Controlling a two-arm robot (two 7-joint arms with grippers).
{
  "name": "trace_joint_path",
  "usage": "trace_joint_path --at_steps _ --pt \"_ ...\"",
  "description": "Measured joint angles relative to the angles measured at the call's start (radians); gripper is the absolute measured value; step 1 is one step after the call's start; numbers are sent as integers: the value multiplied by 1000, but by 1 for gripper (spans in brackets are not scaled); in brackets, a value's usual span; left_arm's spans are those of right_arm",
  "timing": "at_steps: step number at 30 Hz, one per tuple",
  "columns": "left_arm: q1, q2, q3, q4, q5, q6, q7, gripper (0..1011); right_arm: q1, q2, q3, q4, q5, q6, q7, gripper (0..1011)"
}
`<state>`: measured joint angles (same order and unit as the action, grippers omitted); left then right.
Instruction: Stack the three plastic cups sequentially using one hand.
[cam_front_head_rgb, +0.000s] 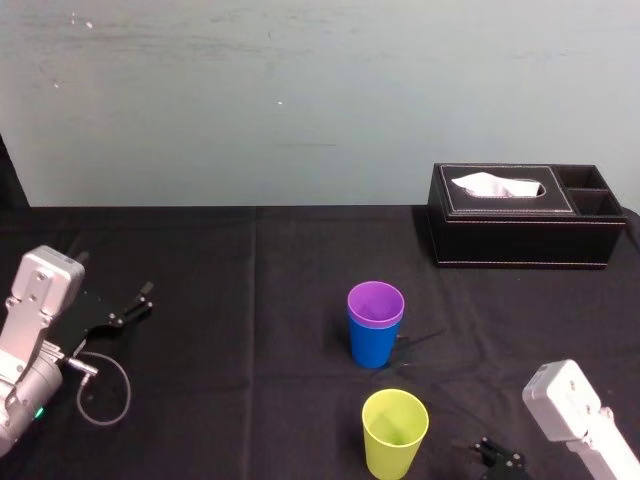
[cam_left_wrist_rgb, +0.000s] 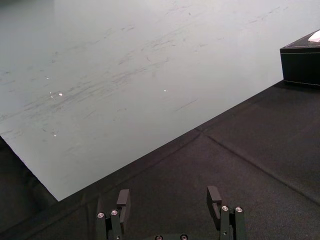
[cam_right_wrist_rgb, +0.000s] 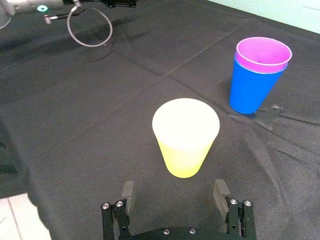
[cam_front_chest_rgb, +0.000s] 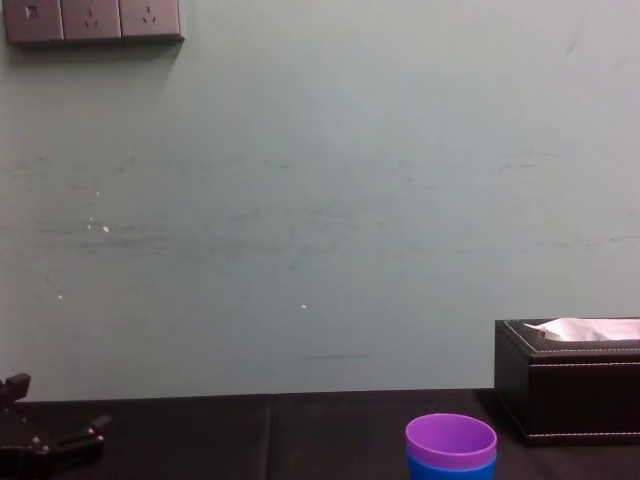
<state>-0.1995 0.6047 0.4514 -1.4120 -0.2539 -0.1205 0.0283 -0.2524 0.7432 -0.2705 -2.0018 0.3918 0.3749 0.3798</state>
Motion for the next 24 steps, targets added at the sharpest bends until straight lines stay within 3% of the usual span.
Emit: trace_joint_path --at_steps 12,24 --pt "0 0 0 0 0 0 0 1000 39 -67 -34 46 -24 -11 -23 1002" --pt "0 0 0 0 0 0 0 1000 66 -103 -53 65 -45 -9 -28 1002"
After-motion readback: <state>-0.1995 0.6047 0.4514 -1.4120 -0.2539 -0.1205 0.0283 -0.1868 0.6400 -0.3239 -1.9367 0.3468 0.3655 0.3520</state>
